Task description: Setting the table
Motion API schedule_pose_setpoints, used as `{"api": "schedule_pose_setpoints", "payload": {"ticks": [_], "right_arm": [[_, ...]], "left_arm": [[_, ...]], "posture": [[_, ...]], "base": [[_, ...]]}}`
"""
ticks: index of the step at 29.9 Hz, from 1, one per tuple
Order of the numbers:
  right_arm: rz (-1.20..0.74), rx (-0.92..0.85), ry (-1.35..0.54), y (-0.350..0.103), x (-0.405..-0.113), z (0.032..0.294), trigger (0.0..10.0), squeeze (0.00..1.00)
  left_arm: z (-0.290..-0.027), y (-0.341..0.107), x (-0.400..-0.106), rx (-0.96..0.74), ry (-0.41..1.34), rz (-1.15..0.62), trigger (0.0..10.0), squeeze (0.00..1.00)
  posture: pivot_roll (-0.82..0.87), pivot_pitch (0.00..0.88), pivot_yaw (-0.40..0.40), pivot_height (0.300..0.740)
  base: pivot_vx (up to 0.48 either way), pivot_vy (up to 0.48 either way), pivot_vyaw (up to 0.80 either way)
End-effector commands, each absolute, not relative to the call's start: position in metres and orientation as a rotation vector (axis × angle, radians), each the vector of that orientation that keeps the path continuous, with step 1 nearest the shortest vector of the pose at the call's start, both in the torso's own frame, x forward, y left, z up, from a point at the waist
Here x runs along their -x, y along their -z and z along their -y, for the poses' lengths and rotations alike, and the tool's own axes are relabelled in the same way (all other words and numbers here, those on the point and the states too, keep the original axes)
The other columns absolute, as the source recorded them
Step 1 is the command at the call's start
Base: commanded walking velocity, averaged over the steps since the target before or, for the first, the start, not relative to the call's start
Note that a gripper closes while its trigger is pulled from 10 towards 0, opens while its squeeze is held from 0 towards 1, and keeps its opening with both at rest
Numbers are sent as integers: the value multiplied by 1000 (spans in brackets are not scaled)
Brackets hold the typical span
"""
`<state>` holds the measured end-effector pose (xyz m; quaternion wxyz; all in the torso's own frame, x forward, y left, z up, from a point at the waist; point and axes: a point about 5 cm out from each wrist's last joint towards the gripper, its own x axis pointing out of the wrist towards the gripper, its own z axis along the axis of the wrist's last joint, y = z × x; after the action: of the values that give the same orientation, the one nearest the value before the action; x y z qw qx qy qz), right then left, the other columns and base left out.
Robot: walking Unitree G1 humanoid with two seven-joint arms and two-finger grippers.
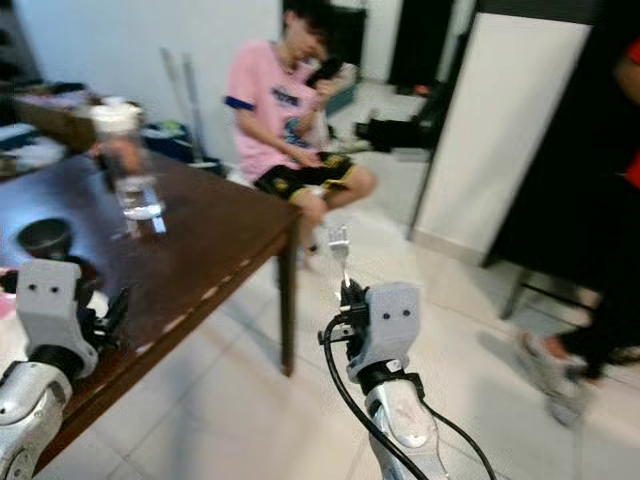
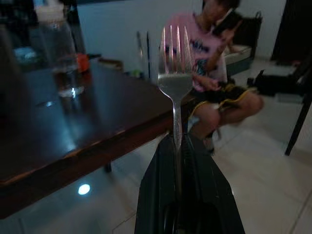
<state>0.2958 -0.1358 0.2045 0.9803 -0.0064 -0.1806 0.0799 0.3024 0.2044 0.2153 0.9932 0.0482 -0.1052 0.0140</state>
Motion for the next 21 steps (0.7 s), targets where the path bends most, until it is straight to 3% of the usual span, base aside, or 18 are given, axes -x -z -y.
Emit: {"api": "schedule_pose_setpoints", "payload": {"ticks": [1,21], "right_arm": [[341,3,-156,-201,-295,137,10000,0],[321,-13,-170,-198,-296,136,10000,0]], "left_arm": [[-212,-211,-303,-120,-65,171,10000,0],[-247,-172,-287,-283,-148,-43,10000,0]], "posture": [[44,120,53,740],[51,124,60,740]], "base": [[0,0,781],[0,0,781]]}}
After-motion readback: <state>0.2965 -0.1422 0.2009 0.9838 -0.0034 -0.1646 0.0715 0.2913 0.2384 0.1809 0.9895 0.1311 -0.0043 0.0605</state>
